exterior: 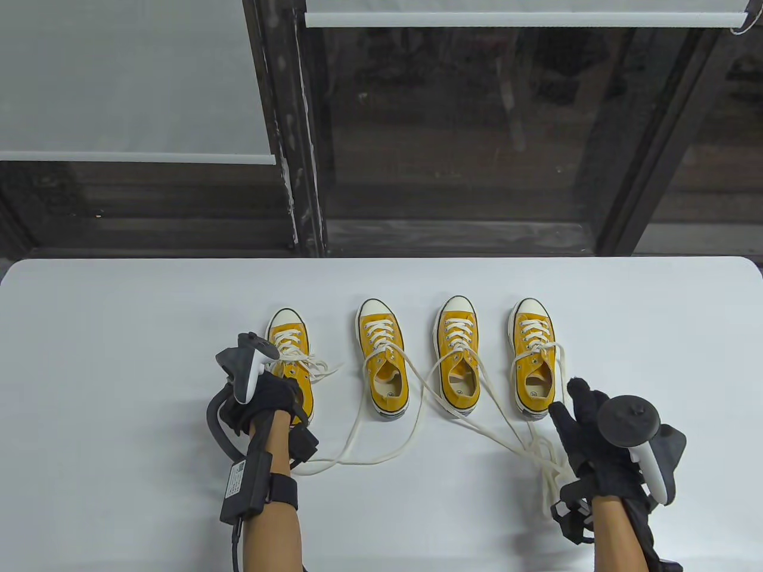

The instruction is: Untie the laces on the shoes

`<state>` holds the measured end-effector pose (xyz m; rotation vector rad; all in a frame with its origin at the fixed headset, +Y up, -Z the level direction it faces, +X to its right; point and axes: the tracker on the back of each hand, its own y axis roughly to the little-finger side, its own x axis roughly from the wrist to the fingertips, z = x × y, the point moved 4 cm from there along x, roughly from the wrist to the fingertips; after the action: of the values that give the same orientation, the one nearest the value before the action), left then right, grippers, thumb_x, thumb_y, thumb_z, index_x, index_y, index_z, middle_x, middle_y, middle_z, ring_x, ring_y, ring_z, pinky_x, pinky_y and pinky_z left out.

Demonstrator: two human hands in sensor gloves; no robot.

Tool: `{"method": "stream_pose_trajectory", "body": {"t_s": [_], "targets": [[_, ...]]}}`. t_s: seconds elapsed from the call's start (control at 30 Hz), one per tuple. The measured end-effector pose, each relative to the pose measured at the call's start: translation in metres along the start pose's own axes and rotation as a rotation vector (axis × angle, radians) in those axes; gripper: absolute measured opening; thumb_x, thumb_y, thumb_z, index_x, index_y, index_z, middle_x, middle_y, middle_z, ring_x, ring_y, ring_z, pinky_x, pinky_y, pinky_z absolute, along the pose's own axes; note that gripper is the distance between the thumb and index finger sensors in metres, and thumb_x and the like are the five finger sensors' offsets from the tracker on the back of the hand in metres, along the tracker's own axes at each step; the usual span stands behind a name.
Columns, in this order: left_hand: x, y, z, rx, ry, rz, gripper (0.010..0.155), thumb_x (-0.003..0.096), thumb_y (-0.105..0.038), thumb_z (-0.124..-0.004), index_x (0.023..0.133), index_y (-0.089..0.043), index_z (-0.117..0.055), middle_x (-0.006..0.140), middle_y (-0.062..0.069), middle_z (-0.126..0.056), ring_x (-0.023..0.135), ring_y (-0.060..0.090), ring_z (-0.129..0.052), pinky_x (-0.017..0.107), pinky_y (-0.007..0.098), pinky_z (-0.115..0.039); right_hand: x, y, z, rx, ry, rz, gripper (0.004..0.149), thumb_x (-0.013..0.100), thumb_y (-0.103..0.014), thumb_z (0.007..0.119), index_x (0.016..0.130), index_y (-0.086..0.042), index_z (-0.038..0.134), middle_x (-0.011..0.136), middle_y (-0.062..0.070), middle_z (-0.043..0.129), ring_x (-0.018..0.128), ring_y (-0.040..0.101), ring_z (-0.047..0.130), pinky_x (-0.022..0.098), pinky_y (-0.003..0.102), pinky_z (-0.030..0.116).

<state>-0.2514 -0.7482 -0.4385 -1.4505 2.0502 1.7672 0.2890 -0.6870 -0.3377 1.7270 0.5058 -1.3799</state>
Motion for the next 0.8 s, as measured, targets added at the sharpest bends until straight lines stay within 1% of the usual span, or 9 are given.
{"method": "stream_pose_trajectory", "body": {"t_s": [0.1,0.17,0.2,0.27,0.4,0.47,0.6,0.67,0.8], "targets": [[0.015,0.006,-0.015,-0.029,0.053,0.029,0.082,0.0535,-0.066,-0.075,0.118,-0.028,-0.041,0.103,-0.001,-0.075,0.091,0.019,-0.078,0.079,0.053,-0.056,0.0,0.0,0.0,-0.001,-0.006,0.004,0.065,0.066,-0.061,0.054,0.122,-0.034,0.032,0.124,0.013,0.035,0.11,0.052,0.021,0.073,0.071,0.027],[0.023,0.007,-0.02,-0.078,0.057,0.019,0.079,0.0546,-0.065,-0.074,0.117,-0.027,-0.043,0.094,-0.002,-0.079,0.082,0.016,-0.081,0.078,0.052,-0.058,0.0,0.001,0.001,0.0,-0.008,0.006,0.065,0.066,-0.06,0.054,0.122,-0.033,0.032,0.124,0.013,0.035,0.11,0.052,0.022,0.073,0.071,0.027],[0.024,0.006,-0.021,-0.106,0.06,0.002,0.074,0.0568,-0.061,-0.074,0.116,-0.026,-0.047,0.088,-0.003,-0.082,0.077,0.015,-0.082,0.077,0.051,-0.059,0.0,0.001,0.001,0.001,-0.009,0.006,0.065,0.066,-0.06,0.054,0.122,-0.034,0.032,0.124,0.013,0.035,0.11,0.052,0.022,0.073,0.071,0.028],[0.026,0.003,-0.023,-0.132,0.093,-0.029,0.057,0.0619,-0.05,-0.068,0.111,-0.023,-0.058,0.071,-0.003,-0.089,0.06,0.014,-0.087,0.073,0.05,-0.064,0.001,0.001,0.001,0.004,-0.011,0.006,0.065,0.066,-0.06,0.054,0.122,-0.034,0.032,0.124,0.013,0.035,0.11,0.052,0.022,0.073,0.071,0.028],[0.021,0.0,-0.022,-0.13,0.068,-0.077,0.051,0.0623,-0.041,-0.066,0.105,-0.013,-0.066,0.057,0.001,-0.093,0.044,0.013,-0.089,0.065,0.047,-0.072,0.001,0.001,0.001,0.012,-0.018,0.006,0.065,0.066,-0.06,0.054,0.122,-0.034,0.032,0.124,0.013,0.035,0.111,0.052,0.023,0.073,0.071,0.028],[0.015,0.0,-0.021,-0.158,0.025,-0.109,0.05,0.0607,-0.037,-0.067,0.1,-0.007,-0.07,0.051,0.003,-0.094,0.038,0.014,-0.091,0.06,0.046,-0.076,0.001,0.001,0.001,0.014,-0.018,0.003,0.065,0.066,-0.06,0.054,0.122,-0.034,0.032,0.124,0.013,0.035,0.111,0.052,0.023,0.073,0.07,0.028],[-0.011,-0.004,-0.005,-0.199,-0.07,-0.226,0.049,0.0591,-0.035,-0.068,0.097,-0.005,-0.073,0.047,0.004,-0.096,0.033,0.014,-0.091,0.056,0.047,-0.078,0.0,-0.001,0.001,0.025,-0.024,-0.008,0.065,0.066,-0.06,0.054,0.122,-0.034,0.031,0.124,0.013,0.035,0.111,0.052,0.023,0.073,0.07,0.028],[-0.036,-0.011,0.009,-0.201,-0.121,-0.297,0.049,0.0587,-0.036,-0.069,0.097,-0.004,-0.074,0.046,0.004,-0.096,0.032,0.014,-0.092,0.054,0.047,-0.079,0.0,-0.003,0.001,0.028,-0.032,-0.014,0.065,0.067,-0.06,0.054,0.122,-0.034,0.031,0.124,0.012,0.035,0.111,0.052,0.023,0.073,0.07,0.028],[-0.093,-0.026,0.028,-0.172,-0.162,-0.452,0.049,0.0585,-0.036,-0.07,0.095,-0.004,-0.076,0.044,0.003,-0.097,0.029,0.012,-0.093,0.052,0.046,-0.08,0.0,-0.006,0.004,0.029,-0.052,-0.026,0.065,0.067,-0.06,0.053,0.122,-0.034,0.03,0.125,0.012,0.032,0.111,0.051,0.024,0.073,0.07,0.029]]}}
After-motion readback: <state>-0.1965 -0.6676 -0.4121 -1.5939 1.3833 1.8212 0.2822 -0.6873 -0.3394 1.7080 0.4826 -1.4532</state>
